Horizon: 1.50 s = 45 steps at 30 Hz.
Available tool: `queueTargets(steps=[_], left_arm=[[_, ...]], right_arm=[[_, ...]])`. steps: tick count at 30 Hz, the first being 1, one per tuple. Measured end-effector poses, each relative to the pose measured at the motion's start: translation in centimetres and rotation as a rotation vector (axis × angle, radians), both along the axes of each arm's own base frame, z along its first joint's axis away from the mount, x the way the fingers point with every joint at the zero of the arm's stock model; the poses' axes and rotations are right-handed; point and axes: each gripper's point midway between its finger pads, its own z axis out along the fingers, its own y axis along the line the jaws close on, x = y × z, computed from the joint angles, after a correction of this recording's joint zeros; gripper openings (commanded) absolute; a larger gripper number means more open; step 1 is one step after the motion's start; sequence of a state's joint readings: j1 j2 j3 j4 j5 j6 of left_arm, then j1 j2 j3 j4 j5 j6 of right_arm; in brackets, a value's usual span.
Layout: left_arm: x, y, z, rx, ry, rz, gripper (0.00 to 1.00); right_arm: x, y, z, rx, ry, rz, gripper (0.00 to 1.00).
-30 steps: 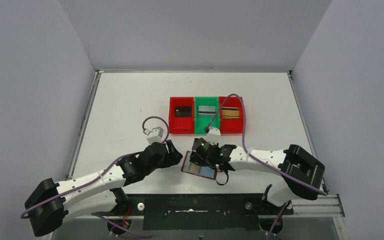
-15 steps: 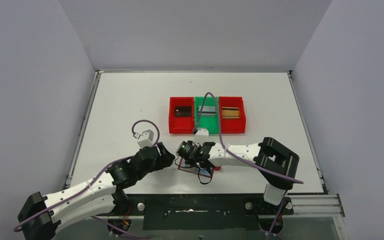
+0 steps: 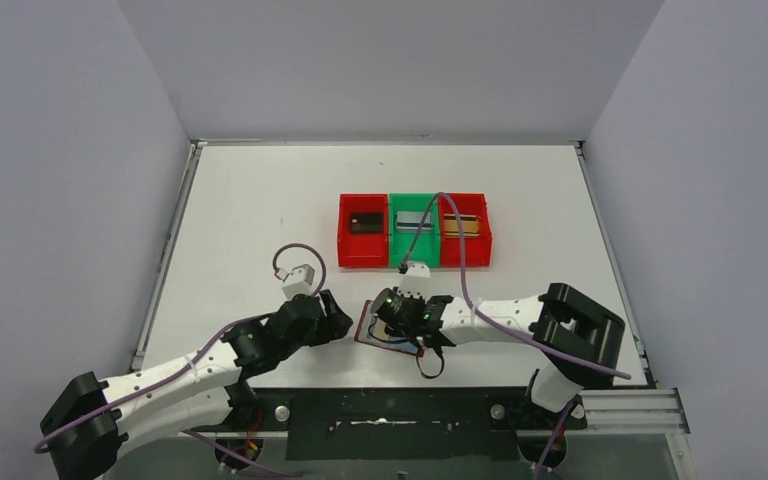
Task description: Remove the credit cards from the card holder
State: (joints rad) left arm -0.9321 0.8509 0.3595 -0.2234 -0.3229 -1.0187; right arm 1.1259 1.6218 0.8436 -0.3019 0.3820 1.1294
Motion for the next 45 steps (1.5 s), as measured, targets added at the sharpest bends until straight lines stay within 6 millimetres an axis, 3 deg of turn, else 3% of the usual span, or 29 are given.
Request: queueTargets(steps=[16,30,45], left_arm=[[-0.1,-2.5,-0.3,-0.05,0.021,-0.081,0.55],[-0.4,-7.6,-0.9,-0.117,0.064,-0.266,0.55],[-0.7,-9.1,-1.5,-0.147,0.09,-0.321,0.55]], right_arm=[[-0.4,-2.1,-0.4,0.437,0.024,-0.01,0.0],[-0.6,-2.4,-0.5,0.564,0.031,-0.047,0.0],[-0.6,-2.8,-0.5,0.582,0.033,-0.067,0.0]])
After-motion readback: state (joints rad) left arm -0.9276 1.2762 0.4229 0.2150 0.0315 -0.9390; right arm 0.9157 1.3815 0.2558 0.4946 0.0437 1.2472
